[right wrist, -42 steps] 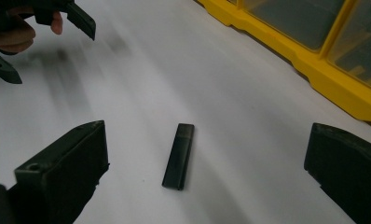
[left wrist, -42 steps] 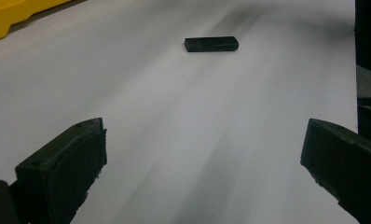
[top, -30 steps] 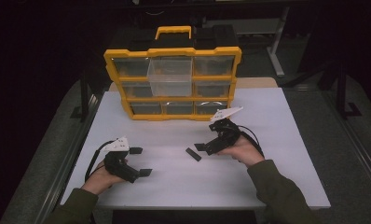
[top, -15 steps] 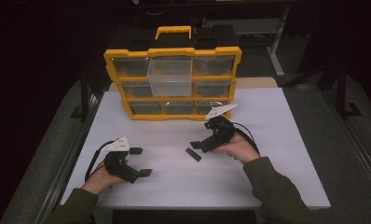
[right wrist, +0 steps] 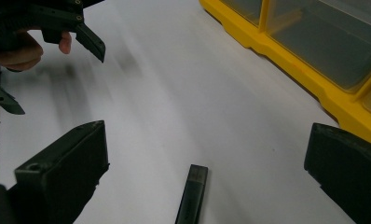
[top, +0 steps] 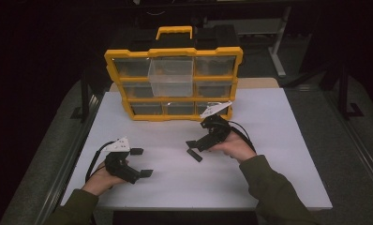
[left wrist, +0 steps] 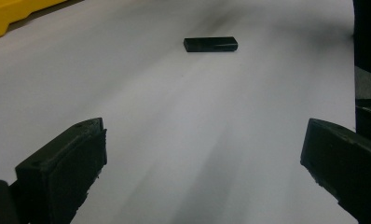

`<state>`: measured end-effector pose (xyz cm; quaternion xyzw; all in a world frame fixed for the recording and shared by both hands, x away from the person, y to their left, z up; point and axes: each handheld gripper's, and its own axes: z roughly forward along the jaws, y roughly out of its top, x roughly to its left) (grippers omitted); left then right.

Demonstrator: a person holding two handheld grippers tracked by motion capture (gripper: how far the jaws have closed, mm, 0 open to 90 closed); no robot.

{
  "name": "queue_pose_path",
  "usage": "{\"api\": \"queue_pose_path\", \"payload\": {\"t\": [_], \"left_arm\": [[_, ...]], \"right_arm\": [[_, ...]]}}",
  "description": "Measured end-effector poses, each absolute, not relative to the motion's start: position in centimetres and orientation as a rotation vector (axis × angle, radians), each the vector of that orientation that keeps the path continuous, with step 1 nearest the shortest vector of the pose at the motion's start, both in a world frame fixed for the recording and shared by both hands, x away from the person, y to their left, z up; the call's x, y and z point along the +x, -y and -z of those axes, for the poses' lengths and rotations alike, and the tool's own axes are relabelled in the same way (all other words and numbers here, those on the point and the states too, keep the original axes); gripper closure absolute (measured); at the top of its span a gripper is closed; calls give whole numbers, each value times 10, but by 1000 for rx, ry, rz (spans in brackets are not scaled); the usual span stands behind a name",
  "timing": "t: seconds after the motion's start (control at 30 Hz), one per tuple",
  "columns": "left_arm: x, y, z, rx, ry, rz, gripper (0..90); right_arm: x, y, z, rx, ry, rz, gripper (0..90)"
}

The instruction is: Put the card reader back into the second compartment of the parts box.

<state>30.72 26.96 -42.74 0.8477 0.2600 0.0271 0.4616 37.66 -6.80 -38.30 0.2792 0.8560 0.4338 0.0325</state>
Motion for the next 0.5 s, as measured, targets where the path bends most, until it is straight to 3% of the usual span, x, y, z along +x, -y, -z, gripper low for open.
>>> {"api": "queue_pose_path", "payload": {"t": [0.5], "left_arm": [[307,-270,427,2083,-641,-76,0]], "right_arm": [[378,62,387,853,-2655,-1259,0]]}}
